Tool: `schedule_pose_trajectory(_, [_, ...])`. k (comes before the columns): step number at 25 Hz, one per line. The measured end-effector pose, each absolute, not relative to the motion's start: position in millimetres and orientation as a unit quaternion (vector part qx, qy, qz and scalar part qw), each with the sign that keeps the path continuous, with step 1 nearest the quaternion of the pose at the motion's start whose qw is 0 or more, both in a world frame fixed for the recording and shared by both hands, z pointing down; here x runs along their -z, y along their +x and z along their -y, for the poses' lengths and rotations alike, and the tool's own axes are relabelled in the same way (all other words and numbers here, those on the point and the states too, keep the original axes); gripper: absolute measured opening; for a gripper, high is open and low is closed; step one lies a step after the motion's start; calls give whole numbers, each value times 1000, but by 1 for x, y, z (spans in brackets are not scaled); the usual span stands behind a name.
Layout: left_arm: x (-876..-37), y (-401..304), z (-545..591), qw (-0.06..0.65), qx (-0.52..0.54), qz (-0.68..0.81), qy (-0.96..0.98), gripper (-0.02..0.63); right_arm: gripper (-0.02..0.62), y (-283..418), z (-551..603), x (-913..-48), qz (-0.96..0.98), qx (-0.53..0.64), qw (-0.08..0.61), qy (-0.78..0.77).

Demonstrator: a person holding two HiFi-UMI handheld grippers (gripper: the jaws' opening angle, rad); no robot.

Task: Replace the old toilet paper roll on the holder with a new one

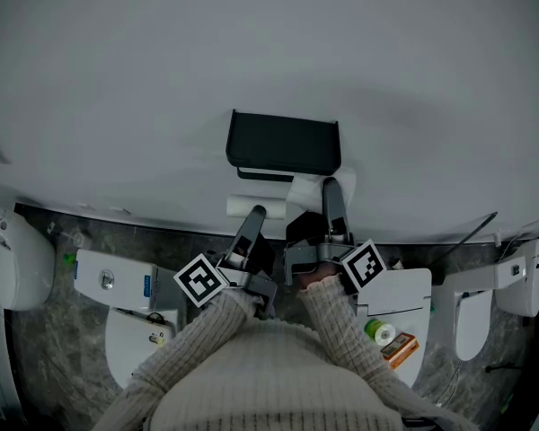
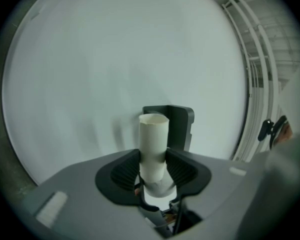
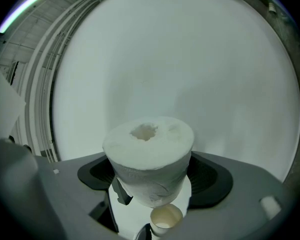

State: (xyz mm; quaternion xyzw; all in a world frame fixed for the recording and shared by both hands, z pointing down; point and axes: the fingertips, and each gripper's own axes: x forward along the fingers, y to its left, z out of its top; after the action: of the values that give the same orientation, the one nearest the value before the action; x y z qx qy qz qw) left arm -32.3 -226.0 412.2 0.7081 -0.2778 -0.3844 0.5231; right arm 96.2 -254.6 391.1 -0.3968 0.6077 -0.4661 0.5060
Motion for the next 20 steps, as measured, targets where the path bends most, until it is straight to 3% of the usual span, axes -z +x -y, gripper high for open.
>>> schedule_pose_trajectory(20, [-410,-32,223,522,389,279,706,158,419,90,265,-392,-612,488,513,-354])
